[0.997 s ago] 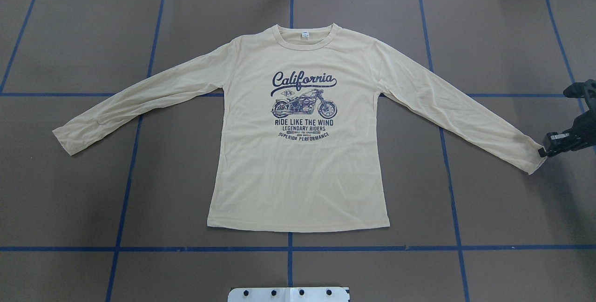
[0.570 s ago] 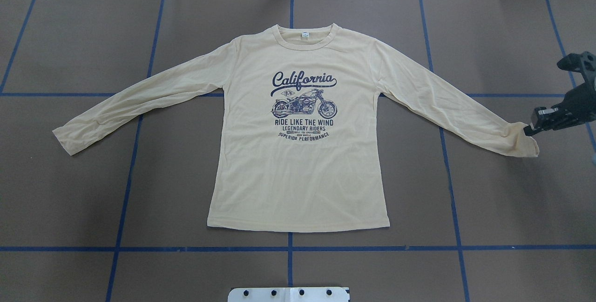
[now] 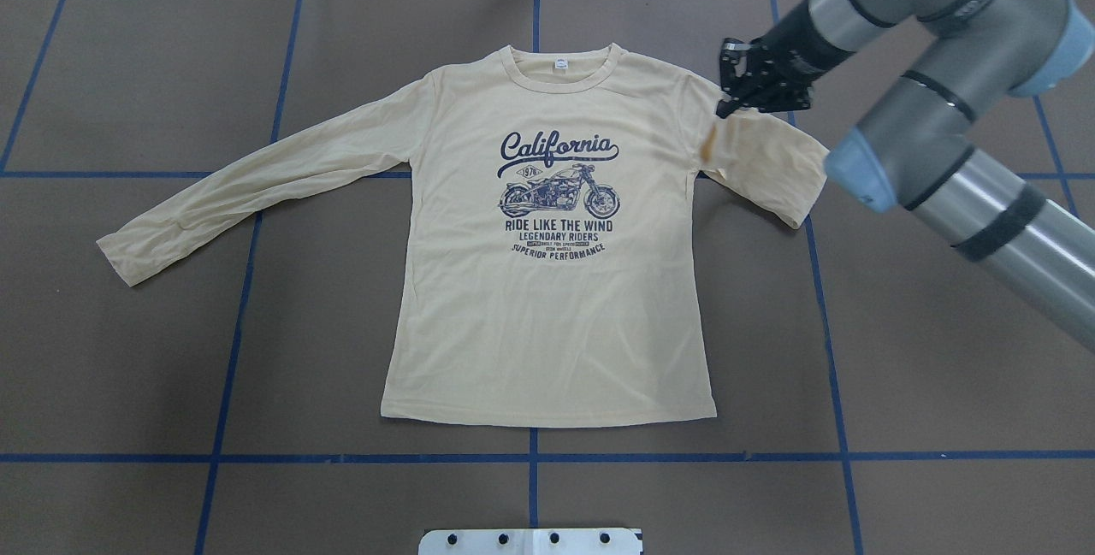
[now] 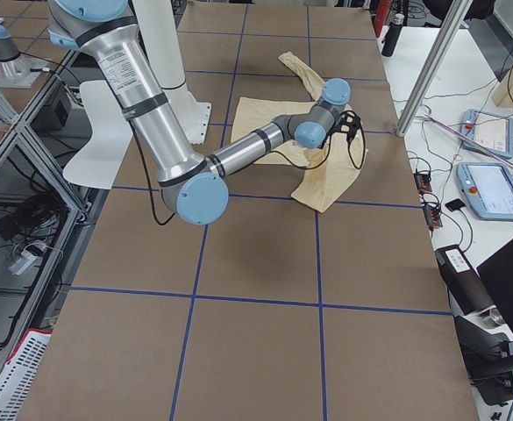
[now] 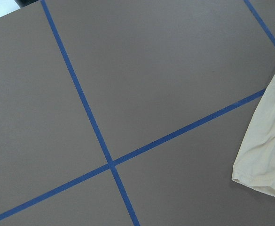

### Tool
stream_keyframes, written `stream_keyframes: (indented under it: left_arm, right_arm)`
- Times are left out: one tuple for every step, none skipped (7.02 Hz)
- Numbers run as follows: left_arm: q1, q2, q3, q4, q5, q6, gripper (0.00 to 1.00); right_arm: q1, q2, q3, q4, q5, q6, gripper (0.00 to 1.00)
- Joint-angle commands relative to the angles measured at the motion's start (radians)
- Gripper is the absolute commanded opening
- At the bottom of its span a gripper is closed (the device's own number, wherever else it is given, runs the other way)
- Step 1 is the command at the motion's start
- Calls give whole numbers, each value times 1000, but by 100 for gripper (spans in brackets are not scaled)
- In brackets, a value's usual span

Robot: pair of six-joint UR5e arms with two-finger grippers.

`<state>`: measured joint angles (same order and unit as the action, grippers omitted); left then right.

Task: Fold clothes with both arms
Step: 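Fold the grasped sleeve across the shirt front toward the collar with the right gripper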

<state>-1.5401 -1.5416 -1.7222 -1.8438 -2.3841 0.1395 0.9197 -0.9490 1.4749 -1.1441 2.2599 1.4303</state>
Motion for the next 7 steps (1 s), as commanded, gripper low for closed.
stream_keyframes:
  left_arm:
    - [0,0,0,0,-4,0,100]
    - [-2,0,0,0,-27,0,100]
    - [-2,0,0,0,-30,0,100]
    - [0,17,0,-2,-30,0,100]
    - [0,17,0,-2,-30,3,100]
    - [0,18,0,-5,-30,3,100]
    - [5,17,9,-9,-33,0,100]
  right_arm:
    - [-145,340,-243,4,-253,128,0]
    - [-189,442,-331,12,-310,128,0]
    - [-241,481,-373,53,-412,128,0]
    - [-284,531,-449,81,-480,128,0]
    - [-291,605,-569,113,-494,128,0]
    - [-291,678,-707,157,-502,174,9]
    - [-291,694,-725,168,-516,191,99]
